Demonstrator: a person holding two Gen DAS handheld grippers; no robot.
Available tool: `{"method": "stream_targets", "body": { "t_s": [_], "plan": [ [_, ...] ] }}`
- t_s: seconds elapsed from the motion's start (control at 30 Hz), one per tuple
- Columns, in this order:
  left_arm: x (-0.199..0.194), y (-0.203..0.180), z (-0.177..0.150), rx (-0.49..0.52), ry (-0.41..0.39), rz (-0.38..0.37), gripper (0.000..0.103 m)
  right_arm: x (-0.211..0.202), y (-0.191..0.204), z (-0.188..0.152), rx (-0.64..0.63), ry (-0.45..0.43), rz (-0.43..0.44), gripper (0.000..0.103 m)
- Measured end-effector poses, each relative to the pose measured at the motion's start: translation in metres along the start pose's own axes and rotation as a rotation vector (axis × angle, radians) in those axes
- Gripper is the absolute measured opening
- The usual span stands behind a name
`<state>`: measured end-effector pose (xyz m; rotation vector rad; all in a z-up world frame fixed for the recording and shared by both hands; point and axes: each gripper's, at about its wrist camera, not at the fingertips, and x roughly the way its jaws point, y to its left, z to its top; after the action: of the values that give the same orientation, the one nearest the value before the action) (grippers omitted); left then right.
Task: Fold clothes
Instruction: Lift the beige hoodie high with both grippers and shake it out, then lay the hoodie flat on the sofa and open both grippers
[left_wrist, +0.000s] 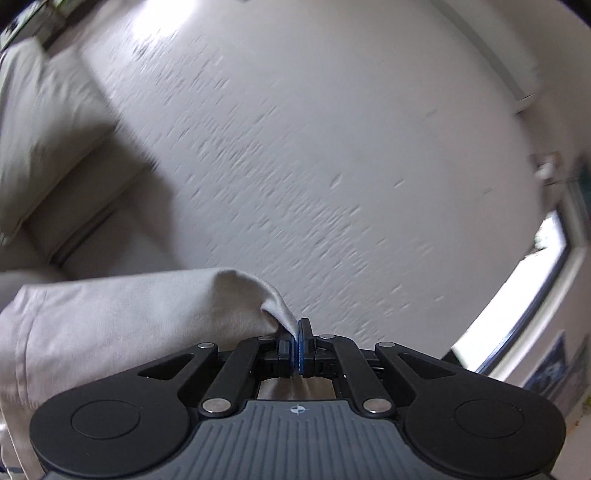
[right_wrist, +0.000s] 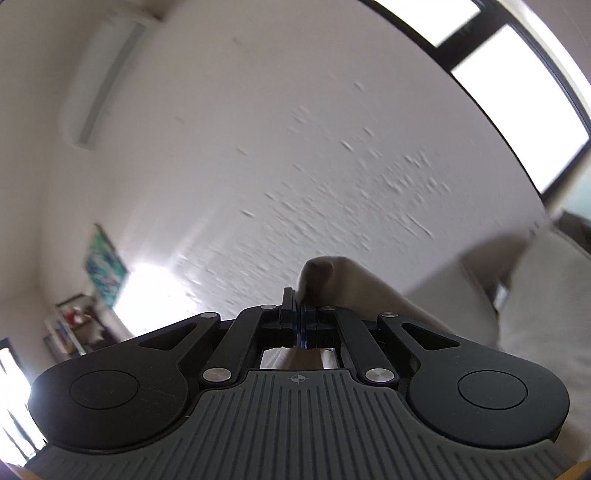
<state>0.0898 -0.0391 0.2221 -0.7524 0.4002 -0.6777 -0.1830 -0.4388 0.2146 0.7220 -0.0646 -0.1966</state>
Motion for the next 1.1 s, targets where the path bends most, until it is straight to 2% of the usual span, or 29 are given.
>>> {"method": "stream_targets", "body": {
  "t_s": [0.07, 0.1, 0.17, 0.23, 0.3, 0.4, 0.5, 0.57, 0.6, 0.67, 0.73, 0.8, 0.9, 1.03, 1.1],
  "plan": [
    [0.044, 0.000, 0.009, -0.010, 0.047, 0.040, 0.000, 0.047, -0.017, -0.002, 0.017, 0.044, -0.067, 0.002],
    [0.053, -0.008, 0.016, 0.011, 0.035, 0.023, 0.000, 0.070, -0.025, -0.002, 0.025, 0.065, -0.099, 0.002],
    [0.053, -0.038, 0.032, 0.087, -0.035, -0.059, 0.000, 0.088, -0.015, 0.010, -0.013, -0.010, -0.090, 0.002],
    [0.037, -0.067, 0.044, 0.180, -0.124, -0.123, 0.000, 0.074, 0.012, 0.028, -0.122, -0.111, -0.031, 0.002],
    [0.022, -0.077, 0.049, 0.213, -0.169, -0.146, 0.000, 0.060, 0.040, 0.045, -0.231, -0.211, 0.027, 0.002],
    [0.016, -0.057, 0.035, 0.200, -0.145, -0.148, 0.000, 0.023, 0.044, 0.048, -0.251, -0.229, 0.011, 0.002],
    [0.035, -0.014, -0.008, 0.199, -0.038, -0.080, 0.000, 0.017, 0.007, 0.029, -0.182, -0.104, -0.047, 0.002],
    [0.056, 0.027, -0.047, 0.172, 0.082, -0.003, 0.000, 0.030, -0.032, -0.001, -0.152, 0.021, -0.128, 0.002],
    [0.067, 0.053, -0.068, 0.127, 0.155, 0.038, 0.000, 0.038, -0.054, -0.019, -0.136, 0.084, -0.174, 0.002],
    [0.086, 0.109, -0.112, -0.013, 0.307, 0.124, 0.000, 0.050, -0.106, -0.060, -0.023, 0.218, -0.255, 0.002],
    [0.097, 0.158, -0.154, -0.103, 0.403, 0.228, 0.000, 0.054, -0.156, -0.107, 0.108, 0.316, -0.325, 0.002],
    [0.102, 0.192, -0.187, -0.097, 0.456, 0.331, 0.000, 0.057, -0.206, -0.154, 0.238, 0.413, -0.393, 0.002],
    [0.107, 0.221, -0.218, -0.027, 0.517, 0.440, 0.000, 0.044, -0.253, -0.212, 0.330, 0.501, -0.476, 0.001],
    [0.107, 0.229, -0.229, 0.079, 0.545, 0.493, 0.000, 0.037, -0.270, -0.248, 0.330, 0.554, -0.529, 0.001],
    [0.104, 0.228, -0.230, 0.123, 0.545, 0.509, 0.000, 0.037, -0.270, -0.251, 0.305, 0.557, -0.540, 0.001]
  ]
}}
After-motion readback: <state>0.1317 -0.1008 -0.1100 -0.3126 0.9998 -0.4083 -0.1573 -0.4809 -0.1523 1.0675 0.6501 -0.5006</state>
